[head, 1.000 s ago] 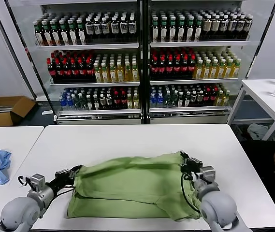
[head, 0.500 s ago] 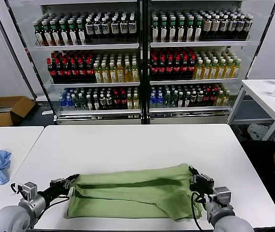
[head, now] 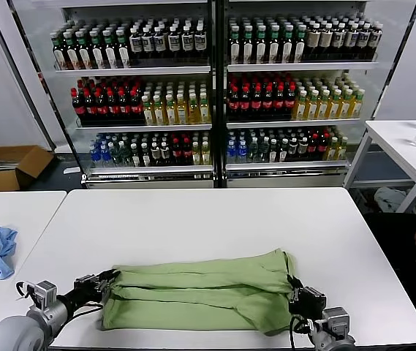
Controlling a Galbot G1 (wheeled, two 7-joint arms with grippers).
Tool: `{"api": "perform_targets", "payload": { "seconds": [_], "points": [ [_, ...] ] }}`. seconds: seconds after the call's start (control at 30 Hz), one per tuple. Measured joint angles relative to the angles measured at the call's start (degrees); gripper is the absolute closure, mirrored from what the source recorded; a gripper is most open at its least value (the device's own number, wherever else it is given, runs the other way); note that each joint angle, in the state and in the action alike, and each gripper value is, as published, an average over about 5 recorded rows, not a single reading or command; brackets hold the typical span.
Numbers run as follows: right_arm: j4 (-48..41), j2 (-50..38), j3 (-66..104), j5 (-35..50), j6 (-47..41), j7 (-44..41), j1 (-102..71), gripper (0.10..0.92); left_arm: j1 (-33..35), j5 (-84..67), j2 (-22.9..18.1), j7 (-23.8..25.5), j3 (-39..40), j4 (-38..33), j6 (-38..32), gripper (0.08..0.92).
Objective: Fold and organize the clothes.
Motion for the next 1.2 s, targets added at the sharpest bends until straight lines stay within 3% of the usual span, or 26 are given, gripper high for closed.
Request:
{"api": "perform_targets", "payload": {
  "seconds": [0.23,0.53,0.63,0.97,1.2],
  "points": [
    [0.68,0.6,-0.14,-1.19,0.0,1.03,-1.02,0.546,1.07,0.4,-0.21,-4.99,-0.55,-3.2,-0.49,0.464],
    [0.92,1.21,-0.44,-1.98,0.19,2.01,-1.84,0.287,4.05,-1.3,-3.54,-20.18,2.97,-9.62,0.23,0.217],
    [0.83,1.39,-0.78,-2.28,0.28,2.22,-1.98,0.229,4.79,-1.35,-5.29,-25.03,4.44,-10.85,0.97,0.183],
    [1.43,1.32,-1.09,-2.48,0.55,2.39,-2.25,0.203,5.78,-3.04,-9.77,-35.36,8.04,-12.72,3.15,0.197],
    [1.73,1.7,-1.19,-2.36,0.6,2.5,-2.53,0.203,6.08,-5.29,-11.63,-39.24,8.87,-12.81,4.14,0.381]
  ]
}}
